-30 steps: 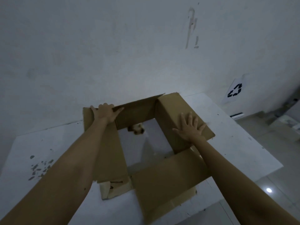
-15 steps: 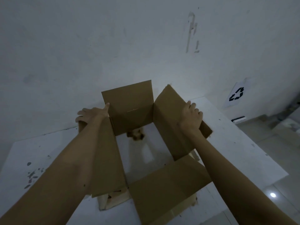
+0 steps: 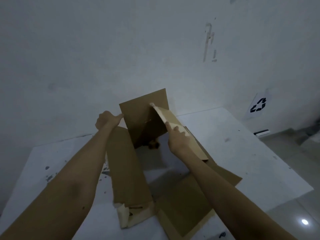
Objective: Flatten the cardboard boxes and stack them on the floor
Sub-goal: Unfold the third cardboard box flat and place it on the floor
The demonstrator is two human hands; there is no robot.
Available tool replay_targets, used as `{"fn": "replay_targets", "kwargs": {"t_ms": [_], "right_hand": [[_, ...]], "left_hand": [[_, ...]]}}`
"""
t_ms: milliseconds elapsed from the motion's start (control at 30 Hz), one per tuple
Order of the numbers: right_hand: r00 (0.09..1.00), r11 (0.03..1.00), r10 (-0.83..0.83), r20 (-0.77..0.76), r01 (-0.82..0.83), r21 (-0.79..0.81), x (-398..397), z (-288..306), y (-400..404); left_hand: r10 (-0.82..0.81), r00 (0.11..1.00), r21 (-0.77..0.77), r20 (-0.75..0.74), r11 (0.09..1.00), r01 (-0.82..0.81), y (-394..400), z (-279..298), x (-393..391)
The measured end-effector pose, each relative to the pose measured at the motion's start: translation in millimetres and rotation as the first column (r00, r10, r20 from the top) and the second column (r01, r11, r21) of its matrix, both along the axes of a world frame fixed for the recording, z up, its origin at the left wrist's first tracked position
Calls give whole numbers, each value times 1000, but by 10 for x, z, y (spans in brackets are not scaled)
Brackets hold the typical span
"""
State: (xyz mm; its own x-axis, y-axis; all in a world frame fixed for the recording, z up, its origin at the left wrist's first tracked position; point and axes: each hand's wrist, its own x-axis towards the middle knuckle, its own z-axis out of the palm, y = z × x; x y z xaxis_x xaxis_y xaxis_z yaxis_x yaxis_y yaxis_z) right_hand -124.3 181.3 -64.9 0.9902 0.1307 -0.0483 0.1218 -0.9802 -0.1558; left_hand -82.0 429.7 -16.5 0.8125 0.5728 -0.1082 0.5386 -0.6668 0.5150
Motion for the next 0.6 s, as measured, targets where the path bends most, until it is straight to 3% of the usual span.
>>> {"fn": "replay_targets", "kwargs": {"t_ms": [133, 200, 267, 367, 433, 600], "right_hand": [[1000, 999, -21, -3, 20, -38, -98, 54, 10], [1000, 1000, -11, 28, 10, 15, -98, 83, -13], [998, 997, -14, 55, 10, 78, -105, 128, -11], [991, 988, -11, 130, -9, 153, -136, 217, 16], [987, 976, -9, 160, -25, 214, -142, 288, 32], [963, 958, -57, 264, -22, 286, -163, 591, 42]], "left_hand": [[144, 965, -227, 217, 969, -93, 75, -30, -226], [270, 953, -543, 134, 825, -158, 127, -38, -327], [179, 981, -779, -71, 605, -167, 138, -56, -466], [18, 990, -819, -137, 561, -123, 41, -65, -649], [-44, 997, -842, -69, 538, -35, -112, 0, -737], [-67, 986, -791, 153, 590, 163, -479, 165, -811]]}}
